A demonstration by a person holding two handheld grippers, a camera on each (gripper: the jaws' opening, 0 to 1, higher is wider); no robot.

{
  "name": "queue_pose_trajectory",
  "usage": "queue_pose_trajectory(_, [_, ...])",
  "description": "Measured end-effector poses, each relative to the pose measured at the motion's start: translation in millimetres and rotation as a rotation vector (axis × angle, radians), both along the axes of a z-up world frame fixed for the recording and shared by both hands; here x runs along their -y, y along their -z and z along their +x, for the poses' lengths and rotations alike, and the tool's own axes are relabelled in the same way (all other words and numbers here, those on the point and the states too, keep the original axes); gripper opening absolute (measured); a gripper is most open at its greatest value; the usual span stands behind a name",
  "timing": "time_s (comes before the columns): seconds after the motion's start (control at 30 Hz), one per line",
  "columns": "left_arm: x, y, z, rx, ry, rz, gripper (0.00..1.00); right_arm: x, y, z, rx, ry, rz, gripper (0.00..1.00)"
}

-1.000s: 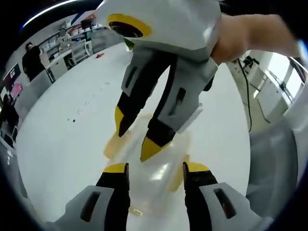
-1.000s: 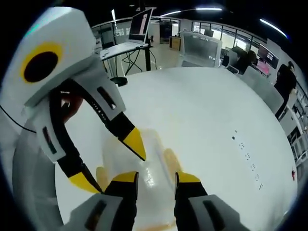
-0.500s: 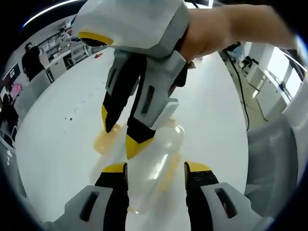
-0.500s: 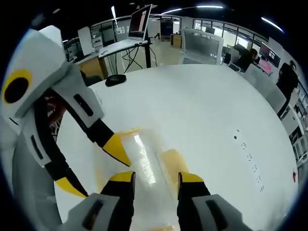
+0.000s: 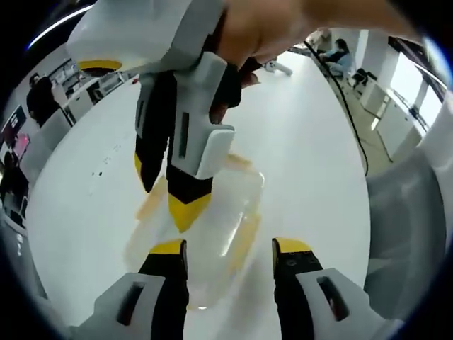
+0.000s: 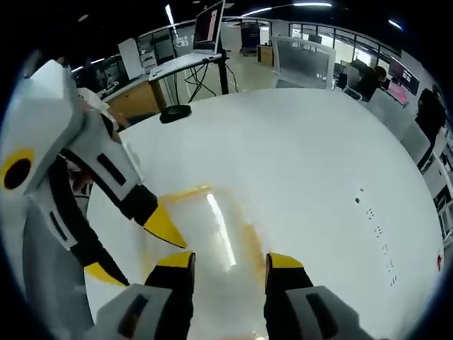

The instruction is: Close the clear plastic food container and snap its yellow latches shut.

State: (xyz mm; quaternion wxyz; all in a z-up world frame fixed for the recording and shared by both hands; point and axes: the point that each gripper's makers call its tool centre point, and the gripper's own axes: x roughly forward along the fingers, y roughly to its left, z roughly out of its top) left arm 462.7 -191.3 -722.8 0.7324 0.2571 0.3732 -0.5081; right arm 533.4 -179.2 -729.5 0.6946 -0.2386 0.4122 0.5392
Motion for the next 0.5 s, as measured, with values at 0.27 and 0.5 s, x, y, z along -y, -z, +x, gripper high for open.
queue_pose_trajectory(0.27, [2.2,3.4,4.8,0.069,0.012,0.037,0.45,-0.7,1.1,-1.3,-0.027,-0.033,0.003,0.36])
queue_pose_trajectory(0.5, [-0.5,6.7,9.3,0.145,0.053,0.107,0.4,-2.2,2.6,-2.1,-0.055,-0.088,-0.007,0.35])
